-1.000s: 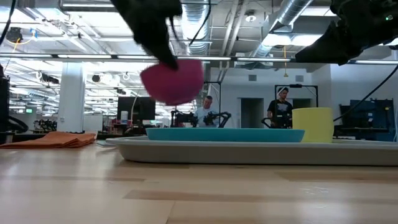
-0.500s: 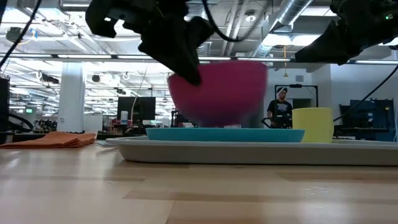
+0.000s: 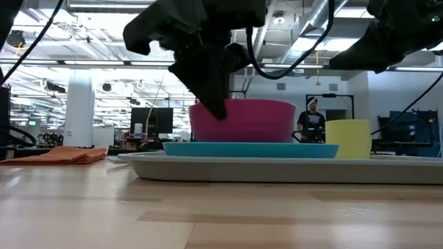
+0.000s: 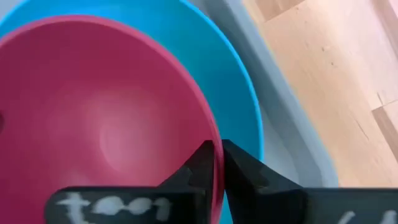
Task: Set up tray
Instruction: Put the red bowl on the blue plate, then put the brown napkin on the gray tray to the right of the blue plate
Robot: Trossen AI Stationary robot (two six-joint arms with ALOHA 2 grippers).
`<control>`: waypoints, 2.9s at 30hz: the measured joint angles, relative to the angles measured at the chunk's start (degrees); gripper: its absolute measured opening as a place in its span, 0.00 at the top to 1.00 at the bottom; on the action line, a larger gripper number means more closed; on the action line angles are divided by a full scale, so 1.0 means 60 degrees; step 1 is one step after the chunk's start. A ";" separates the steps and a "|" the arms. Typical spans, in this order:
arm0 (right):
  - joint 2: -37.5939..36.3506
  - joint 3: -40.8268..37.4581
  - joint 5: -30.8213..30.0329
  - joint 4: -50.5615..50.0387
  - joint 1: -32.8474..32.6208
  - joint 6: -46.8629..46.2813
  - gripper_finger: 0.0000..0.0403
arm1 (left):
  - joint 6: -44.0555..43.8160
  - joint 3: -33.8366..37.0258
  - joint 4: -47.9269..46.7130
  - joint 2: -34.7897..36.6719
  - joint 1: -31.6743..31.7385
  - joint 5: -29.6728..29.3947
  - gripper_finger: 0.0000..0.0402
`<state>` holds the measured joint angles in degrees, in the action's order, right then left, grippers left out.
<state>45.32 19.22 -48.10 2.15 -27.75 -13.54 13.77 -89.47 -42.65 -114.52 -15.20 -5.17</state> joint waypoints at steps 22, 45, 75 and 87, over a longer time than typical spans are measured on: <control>0.0000 -0.0002 0.0004 0.0004 0.0000 0.0000 0.77 | -0.0218 -0.0221 -0.0259 0.0000 0.0032 0.0264 0.75; 0.0000 -0.0004 0.0011 0.0004 0.0000 0.0000 0.77 | 0.0009 -0.0412 -0.0438 0.0004 0.0185 -0.1309 0.75; 0.0000 -0.0011 0.0057 -0.0020 -0.0004 0.0000 0.77 | -0.6261 -0.3863 -0.7921 0.2965 -0.0520 -0.5200 0.75; 0.0000 -0.0011 0.0051 0.0000 -0.0004 -0.0003 0.77 | -1.1224 0.3314 -0.7097 0.7095 -0.0653 -0.5945 0.75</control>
<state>45.32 19.16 -47.79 2.15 -27.77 -13.56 -53.58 -69.59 -85.23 -71.95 -19.11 -40.84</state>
